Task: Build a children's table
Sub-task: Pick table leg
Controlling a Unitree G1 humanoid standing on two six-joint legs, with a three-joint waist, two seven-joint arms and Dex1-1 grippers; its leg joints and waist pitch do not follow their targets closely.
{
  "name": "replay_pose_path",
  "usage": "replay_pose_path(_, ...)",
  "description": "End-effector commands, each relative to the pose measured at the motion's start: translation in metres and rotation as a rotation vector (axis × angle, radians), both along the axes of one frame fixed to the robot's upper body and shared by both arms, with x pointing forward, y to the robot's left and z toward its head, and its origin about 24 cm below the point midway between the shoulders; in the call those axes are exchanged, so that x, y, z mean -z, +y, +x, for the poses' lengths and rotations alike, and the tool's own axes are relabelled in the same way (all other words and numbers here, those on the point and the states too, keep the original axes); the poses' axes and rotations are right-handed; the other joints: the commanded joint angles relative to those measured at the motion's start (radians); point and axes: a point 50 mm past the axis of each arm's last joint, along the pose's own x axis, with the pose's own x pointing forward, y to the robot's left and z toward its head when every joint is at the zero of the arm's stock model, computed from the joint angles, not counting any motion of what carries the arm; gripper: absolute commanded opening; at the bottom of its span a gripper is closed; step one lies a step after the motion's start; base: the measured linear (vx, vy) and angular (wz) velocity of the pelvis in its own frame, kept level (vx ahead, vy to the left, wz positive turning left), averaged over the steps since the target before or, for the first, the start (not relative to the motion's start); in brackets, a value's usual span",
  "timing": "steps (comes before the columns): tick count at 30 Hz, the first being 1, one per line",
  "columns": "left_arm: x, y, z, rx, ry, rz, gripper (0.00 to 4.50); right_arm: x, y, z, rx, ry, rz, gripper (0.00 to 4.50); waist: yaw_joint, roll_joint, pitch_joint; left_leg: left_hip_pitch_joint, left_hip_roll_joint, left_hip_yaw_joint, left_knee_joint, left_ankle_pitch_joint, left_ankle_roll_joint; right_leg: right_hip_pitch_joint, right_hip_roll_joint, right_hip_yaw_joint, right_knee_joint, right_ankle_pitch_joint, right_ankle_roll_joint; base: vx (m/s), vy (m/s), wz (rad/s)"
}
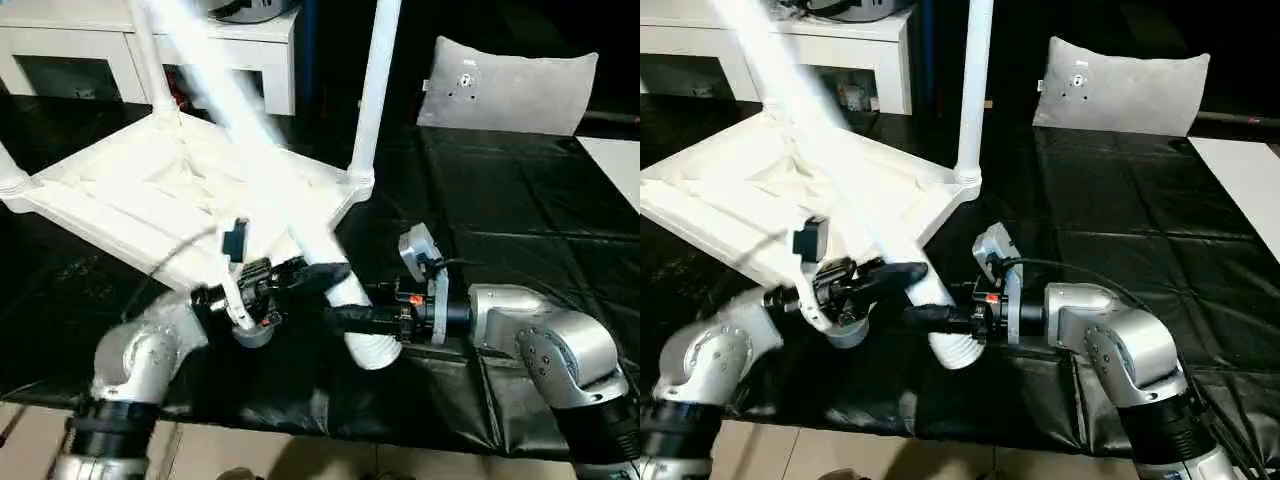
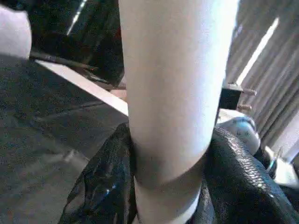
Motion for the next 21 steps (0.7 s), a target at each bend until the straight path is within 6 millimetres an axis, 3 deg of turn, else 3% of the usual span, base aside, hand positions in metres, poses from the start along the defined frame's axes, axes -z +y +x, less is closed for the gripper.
replay_pose_path(1,-0.016,-0.012,-0.007,0.110,-0.086,-0.013,2.60,-0.006,-0.009,0.001,0.018,-0.014,0.027,1.88,0.002,0.004,-0.066,0.006,0.023,0.004,-0.077,-0.226,0.000,0.053,-0.059,0.034,-0.075,-0.367,-0.143,0.000,0.000,0.00)
replay_pose_path(4,-0.023,-0.014,-0.009,0.162,-0.092,-0.049,2.60,-0.006,-0.010,-0.001,0.001,-0.012,0.033,1.88,0.002,0.003,-0.066,0.005,0.022,0.005,-0.075,-0.218,0.002,0.054,-0.058,0.034,-0.073,-0.360,-0.151,0.000,0.000,0.00)
replay_pose_path(6,-0.019,-0.014,-0.017,0.268,-0.067,0.009,2.60,-0.005,-0.011,-0.002,-0.004,-0.011,0.030,1.88,0.004,0.004,-0.067,0.006,0.021,0.005,-0.074,-0.218,0.005,0.053,-0.058,0.035,-0.073,-0.368,-0.151,0.000,0.000,0.00)
replay_pose_path(12,-0.014,-0.012,-0.022,0.349,-0.058,0.064,2.60,-0.005,-0.013,-0.002,-0.007,-0.015,0.029,1.88,-0.001,0.009,-0.065,0.008,0.020,0.004,-0.074,-0.240,-0.002,0.049,-0.057,0.033,-0.077,-0.404,-0.145,0.000,0.000,0.00)
replay_pose_path(18,-0.018,-0.012,-0.021,0.328,-0.083,0.078,2.60,-0.006,-0.011,-0.001,0.013,-0.036,0.069,1.88,0.000,0.008,-0.065,0.007,0.020,0.003,-0.075,-0.244,-0.003,0.049,-0.057,0.033,-0.078,-0.414,-0.142,0.000,0.000,0.00)
replay_pose_path(21,-0.014,-0.010,-0.018,0.298,-0.119,0.181,2.60,-0.008,-0.010,0.002,0.037,-0.051,0.091,1.88,0.000,0.009,-0.065,0.007,0.019,0.002,-0.075,-0.251,-0.004,0.048,-0.056,0.032,-0.079,-0.425,-0.135,0.000,0.000,0.00)
